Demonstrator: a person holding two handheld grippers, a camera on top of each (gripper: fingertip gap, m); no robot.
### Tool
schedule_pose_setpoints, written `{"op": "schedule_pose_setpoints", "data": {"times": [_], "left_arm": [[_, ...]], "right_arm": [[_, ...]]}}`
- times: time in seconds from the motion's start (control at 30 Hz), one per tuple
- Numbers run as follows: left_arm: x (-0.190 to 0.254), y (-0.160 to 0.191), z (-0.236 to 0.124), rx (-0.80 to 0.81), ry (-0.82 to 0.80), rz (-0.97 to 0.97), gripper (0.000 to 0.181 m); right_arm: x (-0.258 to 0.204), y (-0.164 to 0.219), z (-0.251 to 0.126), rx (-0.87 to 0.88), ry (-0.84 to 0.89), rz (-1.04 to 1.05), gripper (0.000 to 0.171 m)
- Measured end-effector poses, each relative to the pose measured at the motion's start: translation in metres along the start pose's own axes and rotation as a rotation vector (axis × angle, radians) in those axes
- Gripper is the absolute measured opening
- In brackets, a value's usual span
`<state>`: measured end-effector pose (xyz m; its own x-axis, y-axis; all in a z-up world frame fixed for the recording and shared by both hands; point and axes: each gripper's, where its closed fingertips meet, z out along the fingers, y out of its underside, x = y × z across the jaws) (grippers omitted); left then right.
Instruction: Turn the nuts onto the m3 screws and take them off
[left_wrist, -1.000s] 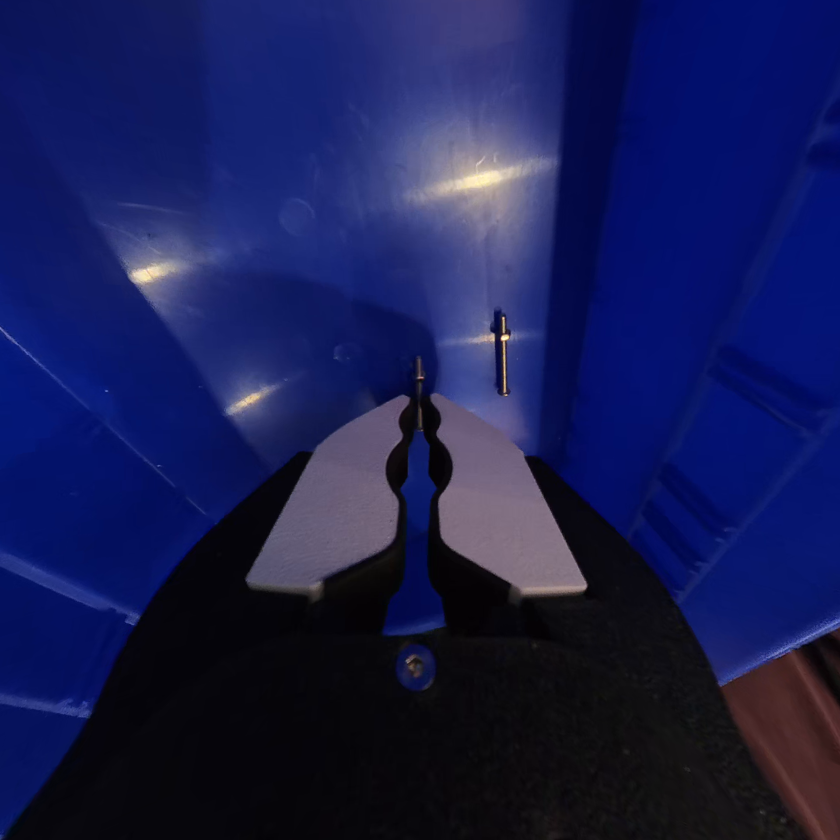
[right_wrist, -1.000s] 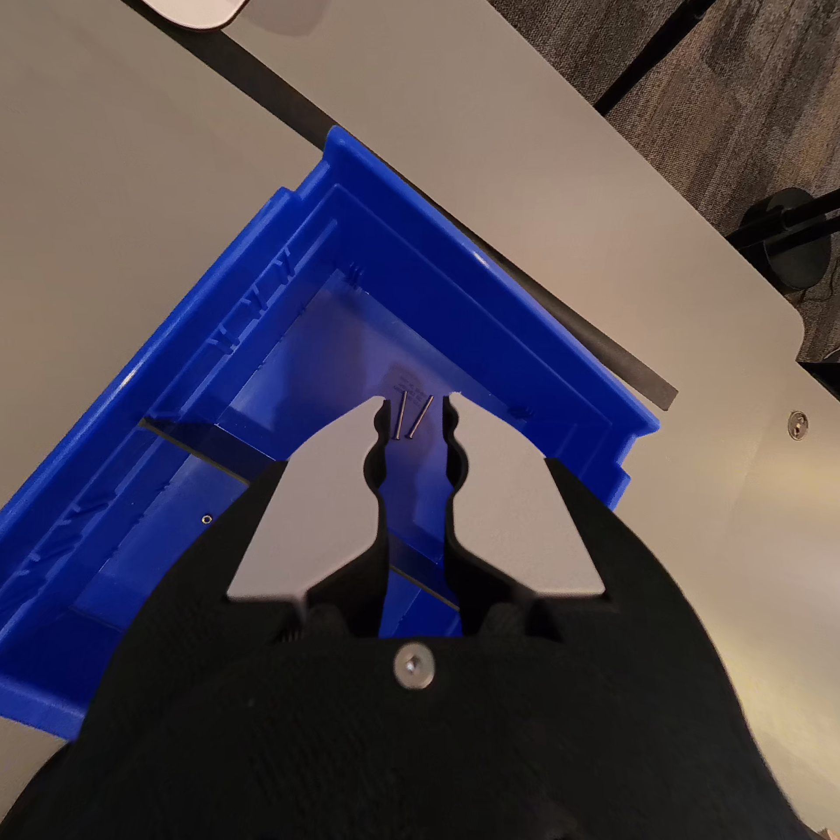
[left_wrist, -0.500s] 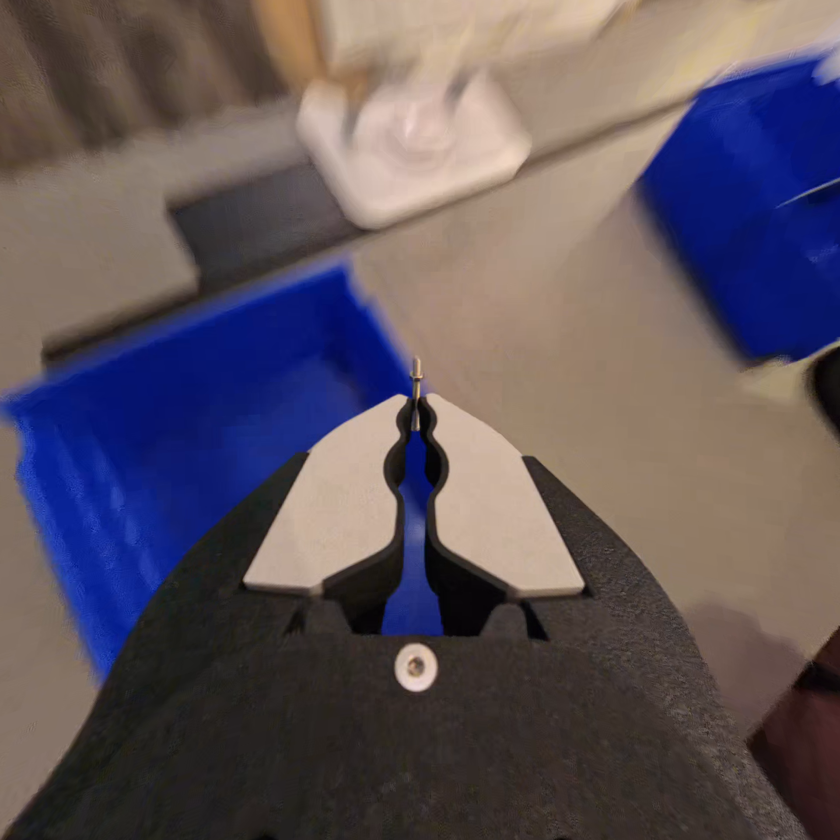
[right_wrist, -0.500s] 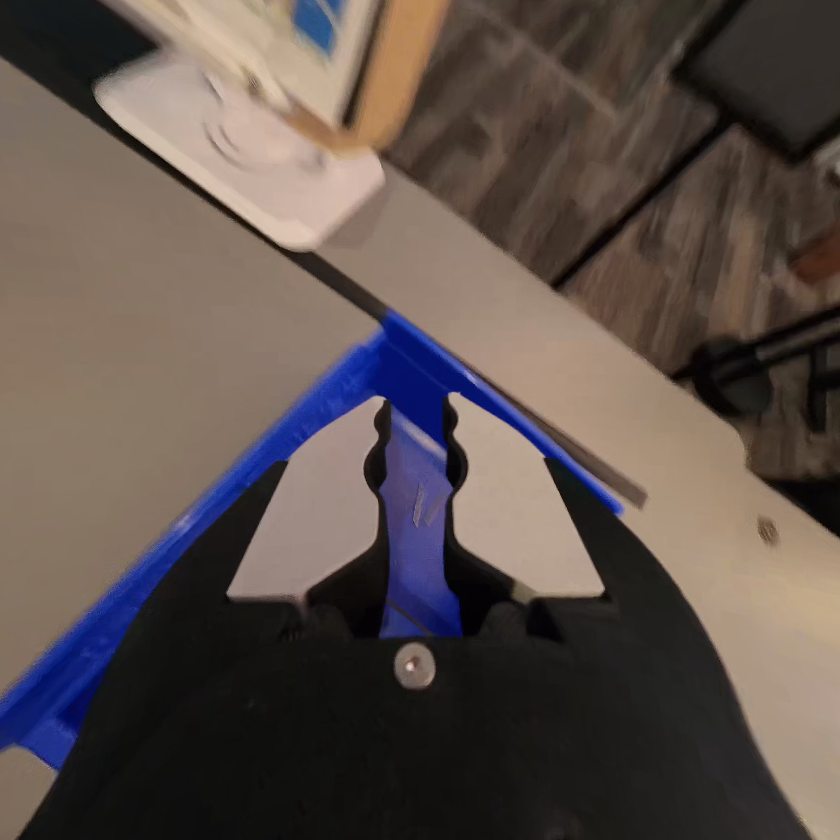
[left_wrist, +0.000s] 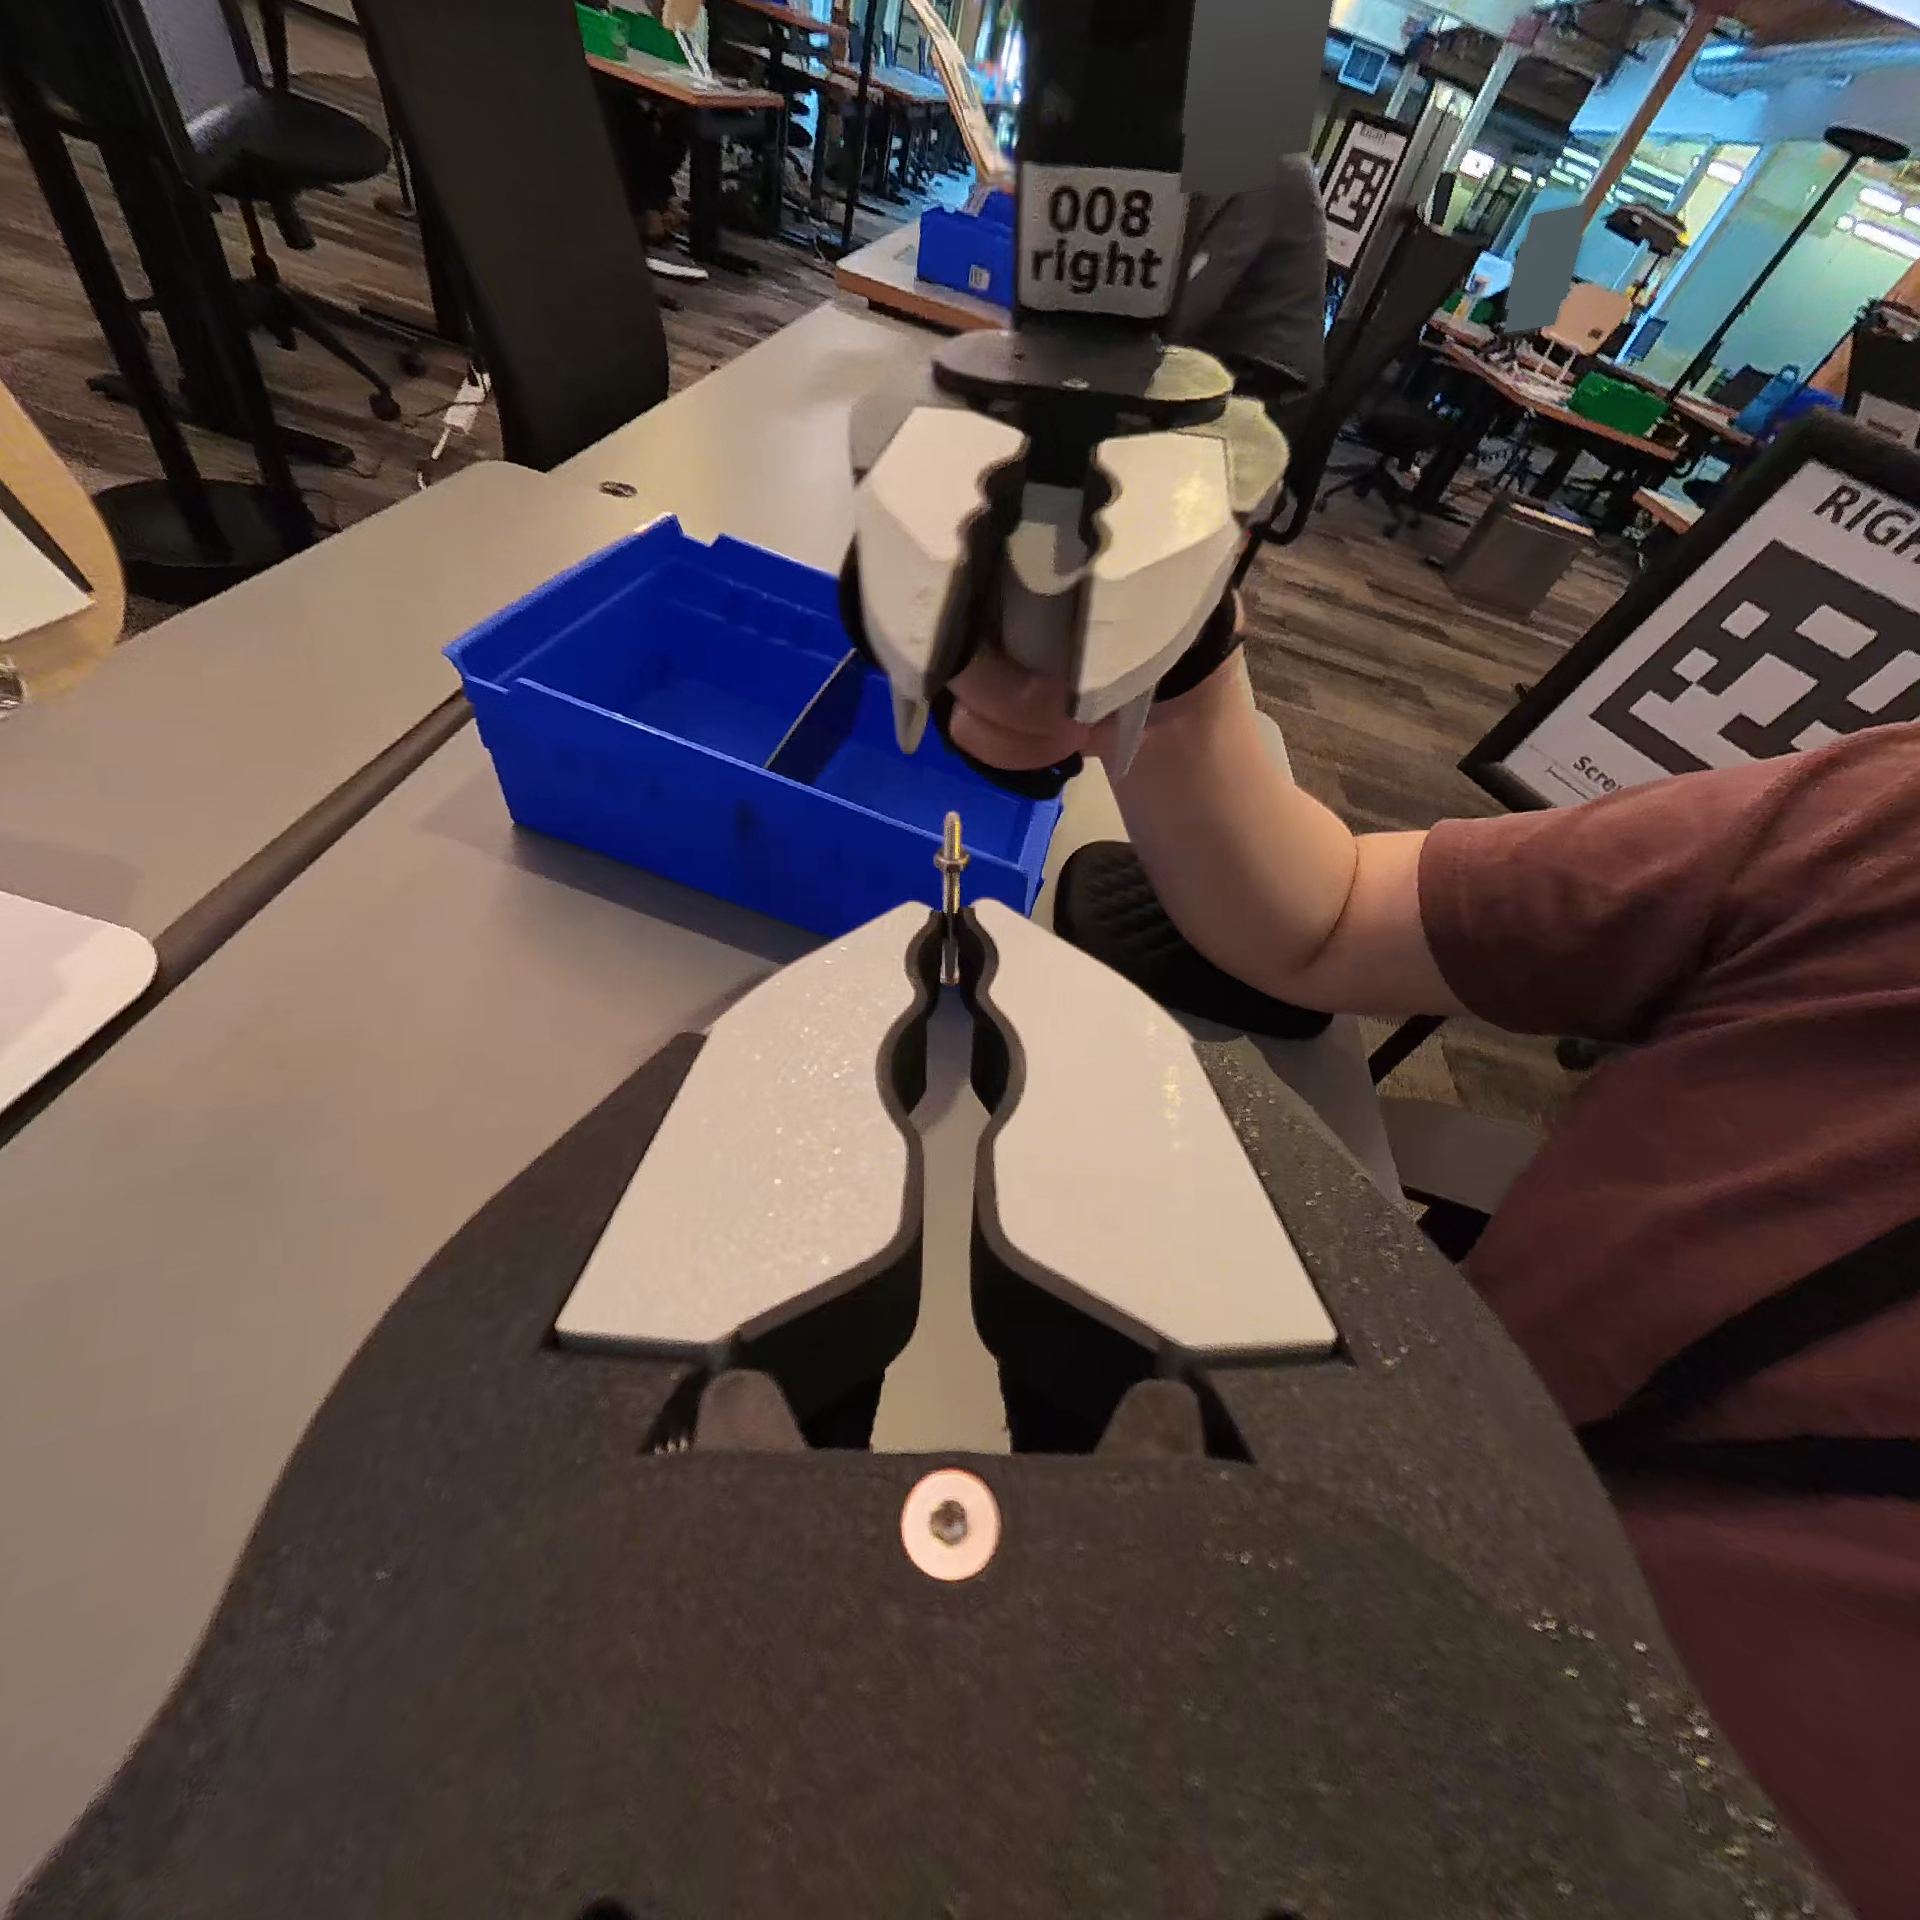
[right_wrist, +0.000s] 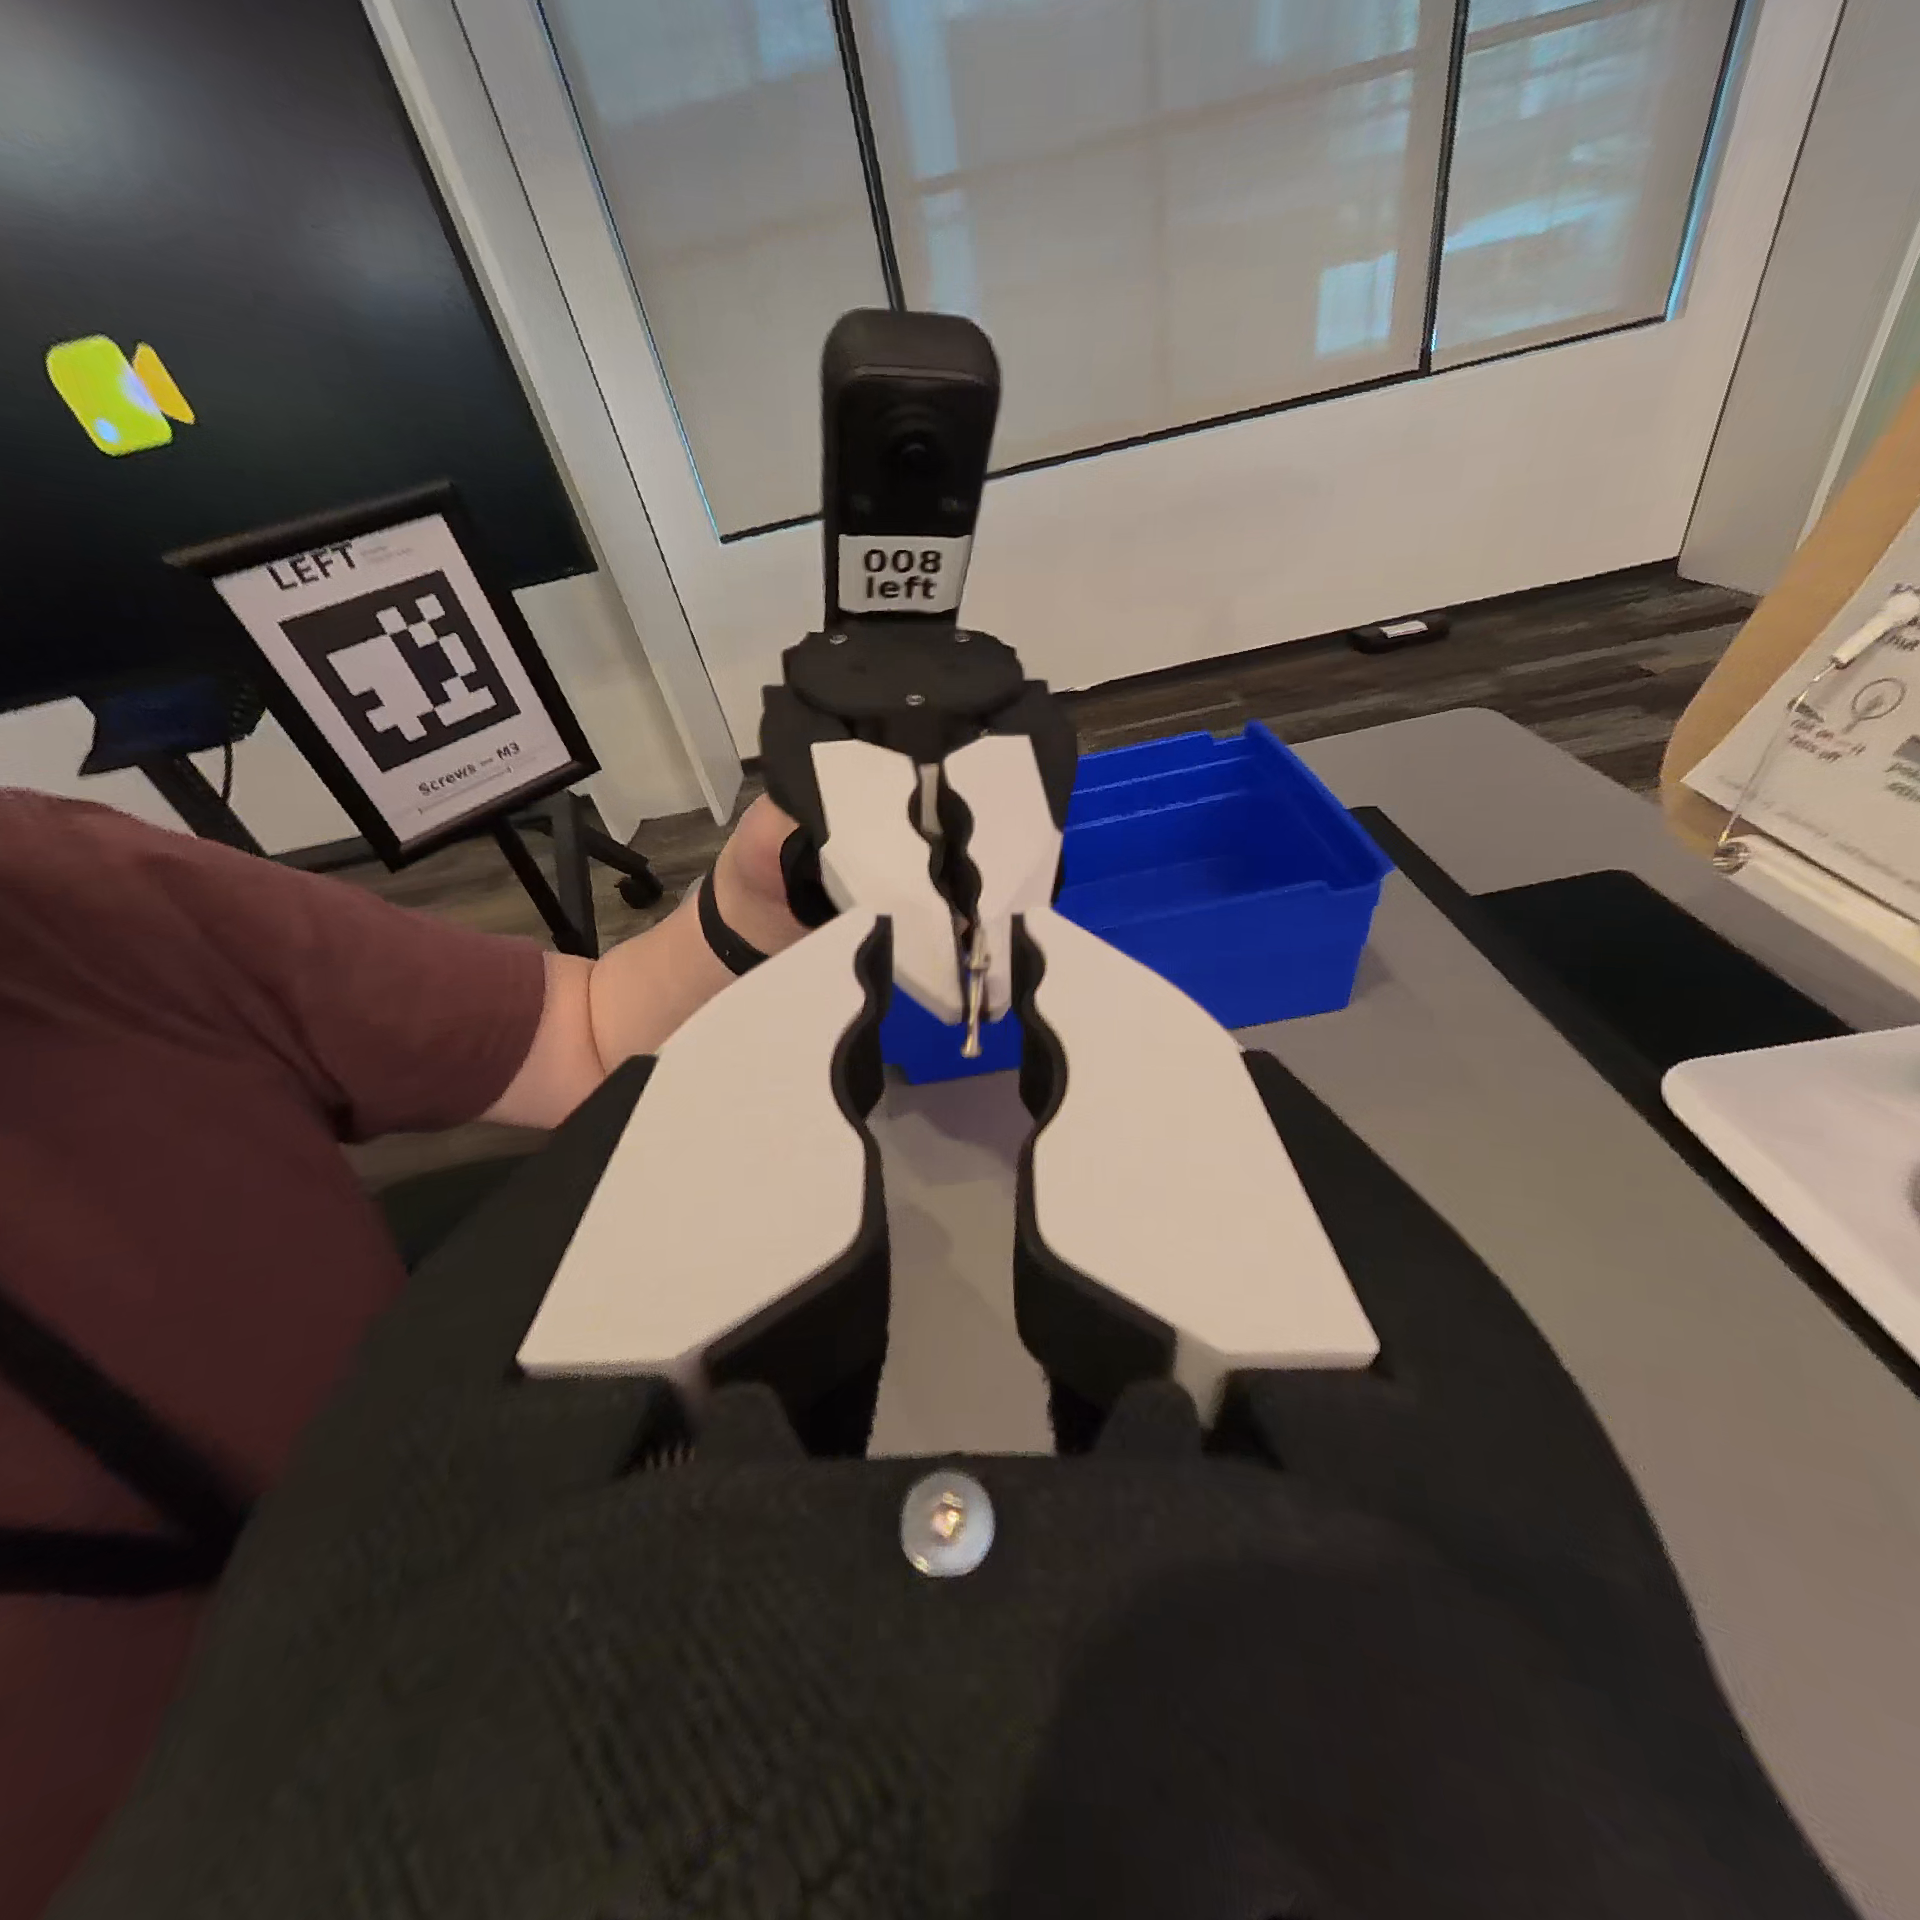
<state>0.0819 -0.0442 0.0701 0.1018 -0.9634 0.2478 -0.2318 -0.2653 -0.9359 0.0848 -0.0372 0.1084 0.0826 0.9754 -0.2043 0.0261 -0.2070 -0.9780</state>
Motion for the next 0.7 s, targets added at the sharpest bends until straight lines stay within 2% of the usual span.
{"op": "schedule_pose_setpoints", "data": {"times": [0.13, 0.27, 0.53, 0.6, 0.7], "left_arm": [[0.004, 0.002, 0.005, -0.015, 0.008, 0.010, 0.003], [0.003, 0.001, 0.004, -0.009, 0.000, 0.013, 0.002], [0.008, 0.002, 0.004, -0.027, 0.014, 0.031, 0.002], [0.007, 0.004, 0.006, -0.036, 0.011, 0.028, 0.002], [0.009, 0.008, 0.008, -0.057, 0.030, 0.007, 0.002]], "right_arm": [[0.002, 0.013, 0.010, -0.035, -0.036, 0.055, 0.021], [0.003, 0.018, 0.011, -0.061, -0.028, 0.030, 0.006], [0.000, 0.020, 0.012, -0.064, -0.069, 0.064, 0.012], [-0.002, 0.022, 0.013, -0.072, -0.089, 0.064, 0.003], [-0.003, 0.026, 0.014, -0.097, -0.102, 0.071, 0.003]]}}
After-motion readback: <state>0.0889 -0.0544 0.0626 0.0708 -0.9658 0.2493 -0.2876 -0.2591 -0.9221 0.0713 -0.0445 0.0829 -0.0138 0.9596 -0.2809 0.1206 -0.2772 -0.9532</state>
